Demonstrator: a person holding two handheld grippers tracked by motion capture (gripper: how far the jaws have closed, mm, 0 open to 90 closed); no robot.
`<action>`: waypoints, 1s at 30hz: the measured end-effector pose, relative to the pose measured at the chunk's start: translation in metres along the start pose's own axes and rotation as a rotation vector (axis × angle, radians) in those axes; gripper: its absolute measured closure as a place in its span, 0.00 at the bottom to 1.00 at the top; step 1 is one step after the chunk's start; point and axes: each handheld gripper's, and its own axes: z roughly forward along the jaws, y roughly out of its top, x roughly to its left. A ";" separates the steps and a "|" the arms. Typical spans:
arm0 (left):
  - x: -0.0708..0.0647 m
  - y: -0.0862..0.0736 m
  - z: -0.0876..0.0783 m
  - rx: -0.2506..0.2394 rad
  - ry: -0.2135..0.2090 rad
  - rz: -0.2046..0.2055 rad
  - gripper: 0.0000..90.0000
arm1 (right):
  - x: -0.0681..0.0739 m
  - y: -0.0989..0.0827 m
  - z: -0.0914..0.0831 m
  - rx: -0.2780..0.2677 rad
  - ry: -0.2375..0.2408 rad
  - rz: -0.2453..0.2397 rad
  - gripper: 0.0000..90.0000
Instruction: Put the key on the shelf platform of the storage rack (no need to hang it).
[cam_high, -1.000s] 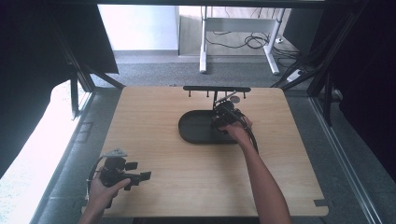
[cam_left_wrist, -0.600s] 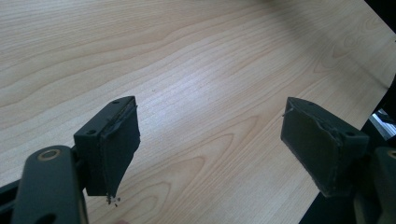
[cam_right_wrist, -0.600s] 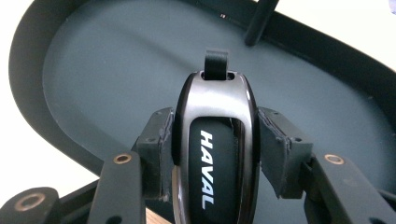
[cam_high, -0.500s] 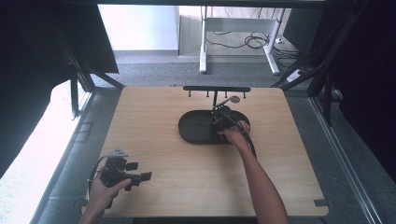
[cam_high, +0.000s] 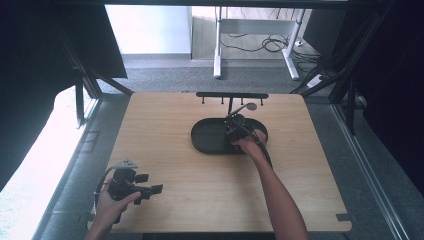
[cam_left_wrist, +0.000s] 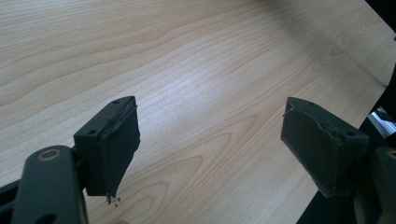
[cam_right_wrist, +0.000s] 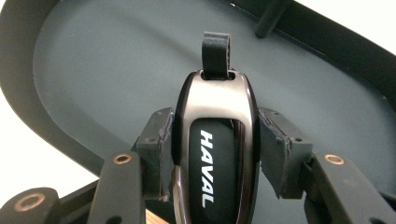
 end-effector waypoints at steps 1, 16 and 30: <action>0.000 0.000 0.000 0.001 0.000 0.000 0.22 | 0.000 0.000 0.000 0.000 0.001 -0.001 0.55; 0.001 0.000 0.000 0.001 0.000 0.000 0.22 | 0.000 -0.001 0.008 0.019 -0.016 -0.010 0.55; 0.001 0.000 -0.001 0.001 -0.001 -0.001 0.22 | 0.002 -0.007 0.025 0.050 -0.050 -0.017 0.53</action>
